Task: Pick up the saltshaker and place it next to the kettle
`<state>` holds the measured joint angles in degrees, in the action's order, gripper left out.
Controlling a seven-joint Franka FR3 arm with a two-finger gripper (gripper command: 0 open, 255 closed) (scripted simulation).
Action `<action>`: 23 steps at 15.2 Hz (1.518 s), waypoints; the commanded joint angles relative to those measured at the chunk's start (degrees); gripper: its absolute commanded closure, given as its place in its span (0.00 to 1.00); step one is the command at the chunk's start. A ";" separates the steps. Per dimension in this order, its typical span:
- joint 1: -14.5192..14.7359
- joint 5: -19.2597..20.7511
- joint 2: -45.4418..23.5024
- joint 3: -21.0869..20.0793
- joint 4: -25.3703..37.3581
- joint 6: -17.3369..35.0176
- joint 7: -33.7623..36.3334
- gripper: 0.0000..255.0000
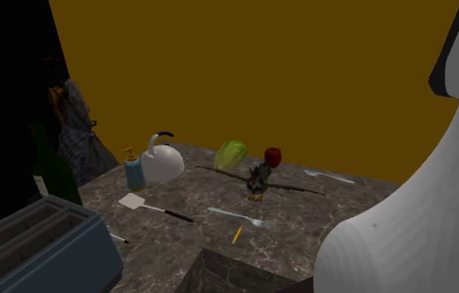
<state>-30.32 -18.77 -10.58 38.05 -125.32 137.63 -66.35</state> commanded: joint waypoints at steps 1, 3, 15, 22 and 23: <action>-0.34 -1.42 -1.12 -0.46 -0.52 1.30 -1.09 1.00; -0.76 -2.93 -2.38 -1.01 -0.78 2.43 -2.24 1.00; -4.36 -12.35 -10.26 -5.81 -1.15 8.64 -9.34 1.00; -6.43 -16.48 -13.93 -8.56 -0.66 11.18 -12.51 1.00; -6.43 -16.48 -13.93 -8.56 -0.66 11.18 -12.51 1.00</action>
<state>-36.70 -35.15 -24.42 29.56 -126.00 148.75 -78.78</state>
